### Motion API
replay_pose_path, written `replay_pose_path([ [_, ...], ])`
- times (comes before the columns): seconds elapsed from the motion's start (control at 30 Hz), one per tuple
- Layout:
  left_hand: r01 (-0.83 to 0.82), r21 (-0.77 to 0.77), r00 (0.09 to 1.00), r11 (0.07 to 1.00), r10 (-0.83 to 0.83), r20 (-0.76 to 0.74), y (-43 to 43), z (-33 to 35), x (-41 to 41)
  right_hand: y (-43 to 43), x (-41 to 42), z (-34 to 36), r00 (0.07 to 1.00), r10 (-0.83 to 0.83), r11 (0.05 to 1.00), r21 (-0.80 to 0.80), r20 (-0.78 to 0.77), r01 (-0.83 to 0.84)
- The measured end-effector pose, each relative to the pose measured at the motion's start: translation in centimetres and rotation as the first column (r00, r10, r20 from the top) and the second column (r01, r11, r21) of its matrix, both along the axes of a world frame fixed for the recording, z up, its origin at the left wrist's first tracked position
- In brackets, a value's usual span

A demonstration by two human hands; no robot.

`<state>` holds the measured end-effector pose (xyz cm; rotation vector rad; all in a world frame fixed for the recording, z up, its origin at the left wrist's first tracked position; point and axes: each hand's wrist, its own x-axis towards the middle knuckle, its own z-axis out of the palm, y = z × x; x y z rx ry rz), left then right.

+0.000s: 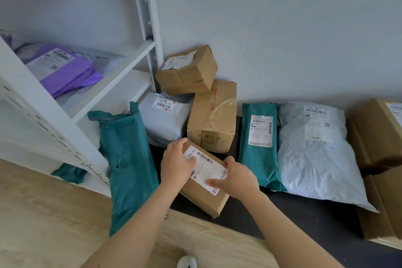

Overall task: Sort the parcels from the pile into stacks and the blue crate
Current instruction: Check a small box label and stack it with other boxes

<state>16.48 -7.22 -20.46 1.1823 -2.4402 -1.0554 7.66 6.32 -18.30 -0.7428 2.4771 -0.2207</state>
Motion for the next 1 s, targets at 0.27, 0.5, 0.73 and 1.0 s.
replay_pose_path([
  [0.27,-0.219,0.047,0.973,0.974,0.222,-0.066,2.6,-1.3,0.8,1.4,-0.6,0.1,0.998,-0.057,0.998,0.012,0.022,0.057],
  [0.5,-0.406,0.581,0.856,0.705,0.516,-0.028,5.8,-2.1,0.4,1.8,0.0,-1.2,0.962,-0.08,0.972,-0.192,0.26,0.132],
  [0.73,-0.417,0.737,0.765,0.533,0.644,-0.033,5.3,-2.2,0.8,1.9,0.3,-1.2,0.936,-0.058,0.934,-0.312,0.347,0.174],
  [1.0,-0.305,0.821,0.775,0.483,0.627,-0.08,4.8,1.3,1.4,3.1,-1.8,1.0,0.743,-0.053,0.786,-0.431,0.667,0.443],
])
